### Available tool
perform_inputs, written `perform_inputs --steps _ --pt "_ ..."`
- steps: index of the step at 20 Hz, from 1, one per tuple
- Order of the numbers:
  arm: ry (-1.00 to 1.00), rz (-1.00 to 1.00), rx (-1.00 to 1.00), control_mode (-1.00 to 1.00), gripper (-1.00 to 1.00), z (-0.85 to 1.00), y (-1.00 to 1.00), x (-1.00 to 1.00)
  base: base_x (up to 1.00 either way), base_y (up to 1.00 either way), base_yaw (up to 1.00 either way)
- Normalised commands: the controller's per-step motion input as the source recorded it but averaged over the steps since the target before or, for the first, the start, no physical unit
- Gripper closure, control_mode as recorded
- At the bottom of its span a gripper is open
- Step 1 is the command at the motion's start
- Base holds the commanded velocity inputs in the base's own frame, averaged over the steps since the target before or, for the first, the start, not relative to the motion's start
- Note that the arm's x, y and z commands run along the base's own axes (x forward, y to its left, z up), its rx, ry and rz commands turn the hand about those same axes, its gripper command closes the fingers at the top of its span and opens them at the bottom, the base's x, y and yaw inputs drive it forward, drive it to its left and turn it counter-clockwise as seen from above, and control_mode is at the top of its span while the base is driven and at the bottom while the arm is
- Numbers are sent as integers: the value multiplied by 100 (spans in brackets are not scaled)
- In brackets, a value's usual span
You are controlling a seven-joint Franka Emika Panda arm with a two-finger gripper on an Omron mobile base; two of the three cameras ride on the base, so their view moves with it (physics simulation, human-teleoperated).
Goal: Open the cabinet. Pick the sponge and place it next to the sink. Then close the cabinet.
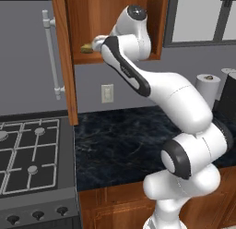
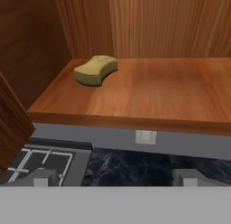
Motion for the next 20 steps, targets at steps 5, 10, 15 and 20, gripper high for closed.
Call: perform_inputs --steps 5,10,15,20 --pt "0 0 0 -100 -100 0 0 29 0 0 0" --pt "0 0 0 -100 -100 0 0 25 0 0 0" --pt "0 0 0 -100 -100 -1 0 13 0 0 0" --pt "-4 0 0 -100 -100 0 4 3 0 0 0"
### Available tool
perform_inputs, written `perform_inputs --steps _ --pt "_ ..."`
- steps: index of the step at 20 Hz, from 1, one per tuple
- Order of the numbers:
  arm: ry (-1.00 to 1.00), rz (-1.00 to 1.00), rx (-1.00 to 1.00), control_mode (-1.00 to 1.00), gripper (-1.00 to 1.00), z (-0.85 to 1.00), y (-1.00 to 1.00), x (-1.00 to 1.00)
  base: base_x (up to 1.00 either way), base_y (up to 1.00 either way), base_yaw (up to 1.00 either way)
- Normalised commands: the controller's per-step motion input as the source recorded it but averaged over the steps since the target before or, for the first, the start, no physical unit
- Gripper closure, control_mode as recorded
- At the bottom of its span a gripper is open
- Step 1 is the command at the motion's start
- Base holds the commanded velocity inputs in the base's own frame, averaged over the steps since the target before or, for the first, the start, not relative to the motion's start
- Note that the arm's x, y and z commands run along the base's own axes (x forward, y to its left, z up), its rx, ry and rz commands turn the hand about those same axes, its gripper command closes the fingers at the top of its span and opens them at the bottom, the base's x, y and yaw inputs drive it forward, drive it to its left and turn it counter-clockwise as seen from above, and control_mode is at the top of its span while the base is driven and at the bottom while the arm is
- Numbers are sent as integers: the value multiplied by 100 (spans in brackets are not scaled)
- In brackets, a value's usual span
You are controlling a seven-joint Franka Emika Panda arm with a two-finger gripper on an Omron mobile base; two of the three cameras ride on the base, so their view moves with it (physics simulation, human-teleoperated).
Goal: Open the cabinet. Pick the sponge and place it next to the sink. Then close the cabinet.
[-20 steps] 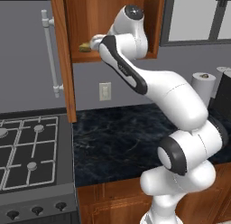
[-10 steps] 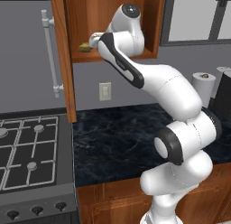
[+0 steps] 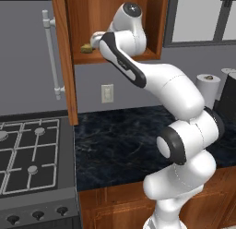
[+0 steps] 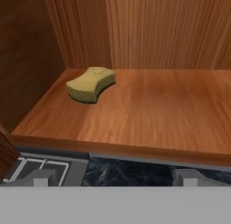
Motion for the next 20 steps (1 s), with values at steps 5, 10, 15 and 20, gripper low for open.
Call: perform_inputs --steps 5,10,15,20 --pt "-8 0 0 -100 -100 0 8 0 0 0 0" --pt "-10 0 0 -100 -100 -2 12 0 0 0 0" --pt "-4 0 0 -100 -100 -2 6 3 0 0 0" --pt "1 0 0 -100 -100 0 0 23 0 0 0"
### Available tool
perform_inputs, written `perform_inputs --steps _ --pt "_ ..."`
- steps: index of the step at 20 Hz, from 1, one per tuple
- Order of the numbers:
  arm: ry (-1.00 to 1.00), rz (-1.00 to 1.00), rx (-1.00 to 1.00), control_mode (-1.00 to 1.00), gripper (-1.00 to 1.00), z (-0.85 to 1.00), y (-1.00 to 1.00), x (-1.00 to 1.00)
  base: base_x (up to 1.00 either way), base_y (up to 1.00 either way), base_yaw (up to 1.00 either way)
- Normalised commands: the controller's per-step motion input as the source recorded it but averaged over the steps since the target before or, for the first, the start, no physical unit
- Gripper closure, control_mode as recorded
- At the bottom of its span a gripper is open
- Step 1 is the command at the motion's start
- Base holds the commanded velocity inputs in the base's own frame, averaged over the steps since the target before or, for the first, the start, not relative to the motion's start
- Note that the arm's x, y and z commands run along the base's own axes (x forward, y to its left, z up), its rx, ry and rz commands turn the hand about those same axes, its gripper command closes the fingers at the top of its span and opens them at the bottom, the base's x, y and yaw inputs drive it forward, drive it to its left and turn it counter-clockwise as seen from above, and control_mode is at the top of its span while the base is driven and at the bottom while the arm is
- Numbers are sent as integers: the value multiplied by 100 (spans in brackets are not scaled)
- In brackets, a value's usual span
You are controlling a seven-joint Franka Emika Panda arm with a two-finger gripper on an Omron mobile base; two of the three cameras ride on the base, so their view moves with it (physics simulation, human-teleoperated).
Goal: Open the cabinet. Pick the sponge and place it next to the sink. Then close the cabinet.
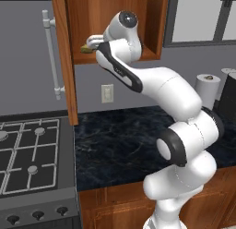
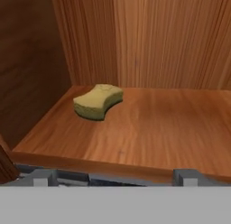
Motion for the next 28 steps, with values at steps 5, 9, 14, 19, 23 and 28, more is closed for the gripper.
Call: perform_inputs --steps 5,9,14,19,23,28 --pt "3 0 0 -100 -100 0 0 27 0 0 0" --pt "2 0 0 -100 -100 0 0 17 0 0 0" --pt "1 0 0 -100 -100 0 1 16 0 0 0" --pt "1 0 0 -100 -100 0 1 7 0 0 0" --pt "0 0 0 -100 -100 -3 9 1 0 0 0" --pt "0 0 0 -100 -100 -4 14 2 0 0 0"
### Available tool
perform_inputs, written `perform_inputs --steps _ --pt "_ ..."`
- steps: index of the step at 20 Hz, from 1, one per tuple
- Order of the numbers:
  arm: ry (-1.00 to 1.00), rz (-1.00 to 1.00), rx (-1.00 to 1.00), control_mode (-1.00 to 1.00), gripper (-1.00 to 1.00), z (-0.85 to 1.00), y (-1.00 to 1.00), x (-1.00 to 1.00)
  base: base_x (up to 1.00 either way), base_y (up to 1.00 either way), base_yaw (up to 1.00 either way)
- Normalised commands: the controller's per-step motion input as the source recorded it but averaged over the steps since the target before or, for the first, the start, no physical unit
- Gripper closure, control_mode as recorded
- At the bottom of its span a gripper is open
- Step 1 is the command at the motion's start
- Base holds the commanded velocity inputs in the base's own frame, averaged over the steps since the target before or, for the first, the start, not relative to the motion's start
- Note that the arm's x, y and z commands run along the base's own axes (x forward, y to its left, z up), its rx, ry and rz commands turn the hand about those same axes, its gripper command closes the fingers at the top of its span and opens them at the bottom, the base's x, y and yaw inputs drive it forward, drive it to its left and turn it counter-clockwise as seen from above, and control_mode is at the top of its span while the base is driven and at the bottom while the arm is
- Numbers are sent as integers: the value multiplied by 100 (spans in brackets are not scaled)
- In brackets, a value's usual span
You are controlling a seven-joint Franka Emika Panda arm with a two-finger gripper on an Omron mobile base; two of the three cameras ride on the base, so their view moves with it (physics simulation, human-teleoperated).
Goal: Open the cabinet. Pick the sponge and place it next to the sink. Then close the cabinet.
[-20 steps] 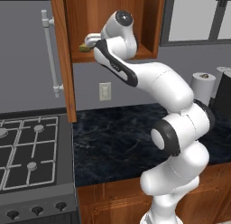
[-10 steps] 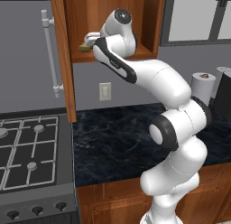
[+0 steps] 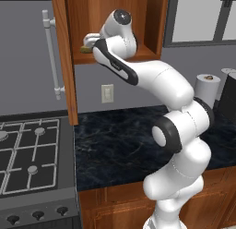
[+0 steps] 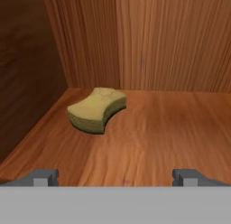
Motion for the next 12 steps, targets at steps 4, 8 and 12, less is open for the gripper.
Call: perform_inputs --steps 4,8,12 --pt "0 0 0 -100 -100 -4 10 4 0 0 0" --pt "0 0 0 -100 -100 -2 13 12 0 0 0" --pt "0 0 0 -100 -100 -1 8 21 0 0 0"
